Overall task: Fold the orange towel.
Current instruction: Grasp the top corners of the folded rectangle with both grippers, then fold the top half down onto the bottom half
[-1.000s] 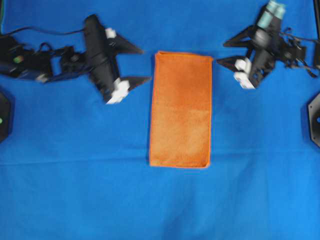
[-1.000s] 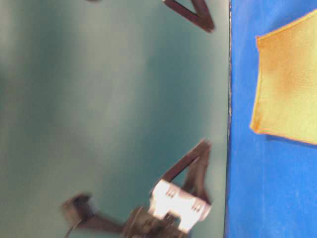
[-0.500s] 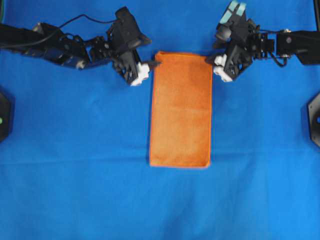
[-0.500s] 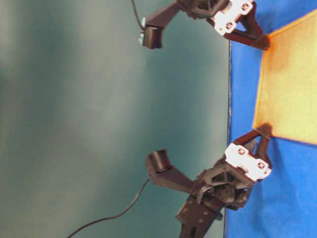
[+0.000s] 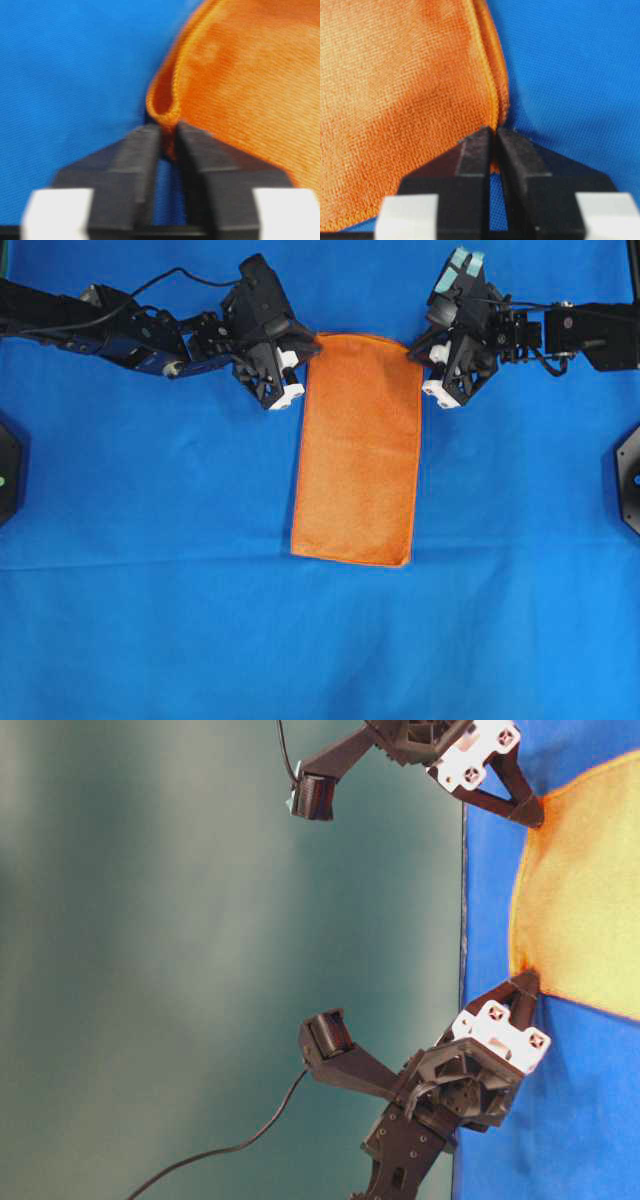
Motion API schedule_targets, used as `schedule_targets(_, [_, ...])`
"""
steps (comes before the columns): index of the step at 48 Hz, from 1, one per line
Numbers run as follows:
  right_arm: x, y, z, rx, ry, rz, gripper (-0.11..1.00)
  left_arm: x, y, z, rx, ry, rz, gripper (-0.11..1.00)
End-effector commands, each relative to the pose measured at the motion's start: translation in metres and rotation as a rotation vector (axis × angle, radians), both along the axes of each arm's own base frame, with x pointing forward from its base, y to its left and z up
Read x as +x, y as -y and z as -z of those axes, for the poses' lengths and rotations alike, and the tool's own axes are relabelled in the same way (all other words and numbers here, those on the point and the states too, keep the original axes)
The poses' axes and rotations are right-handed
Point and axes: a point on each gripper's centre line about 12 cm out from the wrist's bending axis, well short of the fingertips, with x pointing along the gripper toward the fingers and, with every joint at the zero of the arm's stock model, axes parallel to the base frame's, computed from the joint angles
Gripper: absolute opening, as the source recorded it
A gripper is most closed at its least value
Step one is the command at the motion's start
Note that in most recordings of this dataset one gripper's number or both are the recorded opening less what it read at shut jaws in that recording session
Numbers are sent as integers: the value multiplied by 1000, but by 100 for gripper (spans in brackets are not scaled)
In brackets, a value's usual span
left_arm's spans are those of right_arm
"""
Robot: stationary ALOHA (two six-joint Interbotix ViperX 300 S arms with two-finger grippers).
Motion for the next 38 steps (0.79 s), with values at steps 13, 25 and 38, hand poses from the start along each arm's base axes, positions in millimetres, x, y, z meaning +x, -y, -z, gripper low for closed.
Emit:
schedule_targets(13, [10, 4, -11, -24, 37, -9, 3, 5, 16, -9, 3, 17, 37, 2])
schedule_targets(25, [12, 10, -33, -66, 58, 9, 3, 3, 8, -39, 18, 36, 24, 2])
schedule_targets(38, [6, 12, -55, -105, 75, 27, 3, -3, -8, -61, 71, 50, 11, 2])
